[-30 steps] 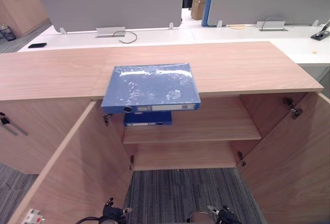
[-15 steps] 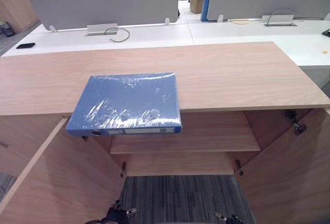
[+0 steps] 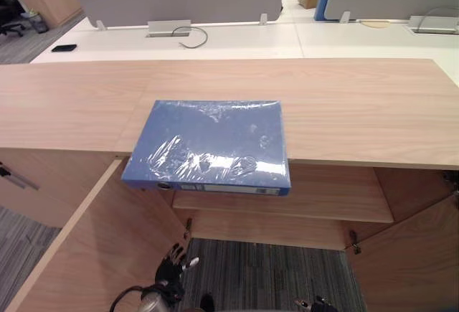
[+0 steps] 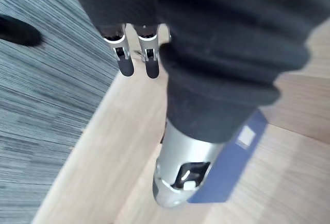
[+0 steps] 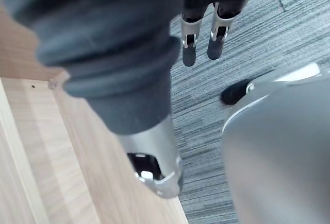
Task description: Walk over to the cabinet, pick up the folder, carry it to the office cabinet, place the folder inside the office cabinet, then close the office cabinet door
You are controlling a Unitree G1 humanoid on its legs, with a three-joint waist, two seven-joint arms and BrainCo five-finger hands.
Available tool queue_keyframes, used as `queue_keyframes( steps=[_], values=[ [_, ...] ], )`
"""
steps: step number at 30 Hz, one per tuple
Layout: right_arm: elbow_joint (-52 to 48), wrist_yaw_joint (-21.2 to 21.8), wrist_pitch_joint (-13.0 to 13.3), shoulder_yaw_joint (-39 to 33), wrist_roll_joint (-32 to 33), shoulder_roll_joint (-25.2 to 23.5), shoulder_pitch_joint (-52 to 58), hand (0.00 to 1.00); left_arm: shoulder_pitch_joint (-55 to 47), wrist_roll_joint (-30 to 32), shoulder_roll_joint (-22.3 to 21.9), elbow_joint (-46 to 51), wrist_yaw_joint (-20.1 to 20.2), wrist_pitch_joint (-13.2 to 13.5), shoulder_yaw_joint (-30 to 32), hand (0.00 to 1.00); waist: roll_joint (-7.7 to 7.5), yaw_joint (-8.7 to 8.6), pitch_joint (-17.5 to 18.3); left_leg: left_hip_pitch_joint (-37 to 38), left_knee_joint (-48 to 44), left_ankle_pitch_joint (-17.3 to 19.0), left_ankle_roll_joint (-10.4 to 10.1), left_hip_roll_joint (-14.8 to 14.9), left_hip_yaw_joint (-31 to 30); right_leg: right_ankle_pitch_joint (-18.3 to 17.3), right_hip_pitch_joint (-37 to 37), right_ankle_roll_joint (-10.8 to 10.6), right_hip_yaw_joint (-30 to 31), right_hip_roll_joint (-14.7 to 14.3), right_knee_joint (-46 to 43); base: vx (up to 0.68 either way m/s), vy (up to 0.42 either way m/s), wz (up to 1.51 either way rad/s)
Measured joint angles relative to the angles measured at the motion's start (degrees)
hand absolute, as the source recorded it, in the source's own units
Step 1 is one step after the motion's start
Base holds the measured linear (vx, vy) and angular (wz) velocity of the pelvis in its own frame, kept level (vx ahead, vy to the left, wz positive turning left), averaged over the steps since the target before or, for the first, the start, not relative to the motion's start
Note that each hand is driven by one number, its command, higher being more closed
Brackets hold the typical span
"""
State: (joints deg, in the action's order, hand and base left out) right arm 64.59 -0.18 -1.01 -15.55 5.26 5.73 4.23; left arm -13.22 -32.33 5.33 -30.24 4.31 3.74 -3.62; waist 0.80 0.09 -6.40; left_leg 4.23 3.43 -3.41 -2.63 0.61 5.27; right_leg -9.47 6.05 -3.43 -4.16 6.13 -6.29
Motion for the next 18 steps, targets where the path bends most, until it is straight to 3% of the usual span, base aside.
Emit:
queue_keyframes(
  steps=[3,7,11,15,18],
  values=[
    [-0.8,0.0,0.0,2.1,-2.1,0.6,0.0,0.0,-2.3,1.1,2.1,7.0,-0.1,0.2,-1.5,0.0,0.18,0.15,0.2,0.0,1.4,-1.0,0.0,-0.2,-0.9,0.0,-0.3,0.0,-0.6,-0.1,0.0,-0.03,0.0,0.12],
    [-0.9,0.2,-0.1,4.2,-3.9,1.7,-0.6,0.0,-5.5,4.9,9.6,16.1,1.2,0.2,-2.3,0.0,0.34,0.22,0.5,-0.1,1.5,-1.1,0.0,-0.2,-1.7,0.0,0.0,0.0,-1.7,-0.2,0.1,-0.02,-0.016,0.1],
    [-0.9,1.4,-0.5,4.4,-4.5,4.1,-1.1,0.0,-8.6,2.7,16.8,26.0,4.5,0.9,1.7,0.0,0.37,0.73,1.3,0.1,1.5,-1.3,0.1,-0.4,-2.6,0.2,0.9,-0.1,-2.2,-0.1,0.7,-0.03,-0.006,0.1],
    [-0.9,2.0,-0.6,4.3,-5.8,5.3,-1.2,0.0,-10.0,0.2,15.4,28.5,4.6,2.5,6.9,0.0,0.38,1.87,2.2,0.2,1.5,-1.5,0.2,-0.5,-3.1,0.2,1.3,-0.1,-2.8,-0.1,0.9,-0.04,-0.004,0.07],
    [-0.9,1.7,-1.1,3.7,-6.5,5.2,-1.1,0.0,-10.5,0.2,9.7,29.5,2.1,3.2,12.4,0.0,0.42,2.8,2.2,-0.3,1.6,-2.1,0.2,-0.6,-4.5,0.2,1.4,-0.1,-4.0,-0.1,0.9,-0.06,-0.014,0.2]
  ],
)
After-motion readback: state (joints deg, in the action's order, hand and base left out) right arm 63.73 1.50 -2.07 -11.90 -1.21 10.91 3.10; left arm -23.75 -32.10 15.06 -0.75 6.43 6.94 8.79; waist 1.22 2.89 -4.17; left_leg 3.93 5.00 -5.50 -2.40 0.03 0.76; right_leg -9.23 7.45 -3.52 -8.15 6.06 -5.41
